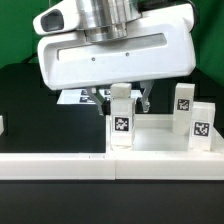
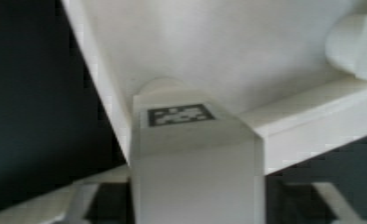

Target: Assemble square table

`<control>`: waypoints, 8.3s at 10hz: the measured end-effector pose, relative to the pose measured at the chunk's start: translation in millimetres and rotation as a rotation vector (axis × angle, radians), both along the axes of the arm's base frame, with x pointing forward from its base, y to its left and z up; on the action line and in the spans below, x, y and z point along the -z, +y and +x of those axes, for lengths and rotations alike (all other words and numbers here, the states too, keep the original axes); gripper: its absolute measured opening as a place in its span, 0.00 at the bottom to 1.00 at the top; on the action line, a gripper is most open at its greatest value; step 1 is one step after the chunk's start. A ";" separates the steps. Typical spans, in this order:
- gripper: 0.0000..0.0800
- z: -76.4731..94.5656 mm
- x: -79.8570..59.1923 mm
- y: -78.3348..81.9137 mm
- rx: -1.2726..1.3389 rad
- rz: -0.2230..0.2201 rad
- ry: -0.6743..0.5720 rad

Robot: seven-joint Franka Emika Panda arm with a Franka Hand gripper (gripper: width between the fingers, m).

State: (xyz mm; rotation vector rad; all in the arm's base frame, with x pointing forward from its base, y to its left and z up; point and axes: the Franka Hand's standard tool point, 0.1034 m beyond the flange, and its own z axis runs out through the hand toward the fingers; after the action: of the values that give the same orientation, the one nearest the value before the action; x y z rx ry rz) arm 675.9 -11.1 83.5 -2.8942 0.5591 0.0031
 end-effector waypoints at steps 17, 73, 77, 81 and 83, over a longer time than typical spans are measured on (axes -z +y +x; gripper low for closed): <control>0.81 -3.3 3.3 8.9 0.447 0.024 -0.011; 0.46 -9.3 14.7 0.2 1.319 0.116 0.082; 0.80 -1.9 8.7 1.5 0.786 0.019 0.025; 0.81 -5.3 9.5 3.6 0.378 -0.075 -0.011; 0.81 -5.5 9.9 5.0 0.075 -0.136 -0.056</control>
Offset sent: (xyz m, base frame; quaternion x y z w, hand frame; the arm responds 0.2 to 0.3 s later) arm -0.0120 -0.0042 -0.0109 -0.0007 0.0511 0.2436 0.9685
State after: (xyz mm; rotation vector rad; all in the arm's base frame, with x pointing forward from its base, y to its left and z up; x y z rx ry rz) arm 670.4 -6.1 73.6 -2.9908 0.6821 -0.1314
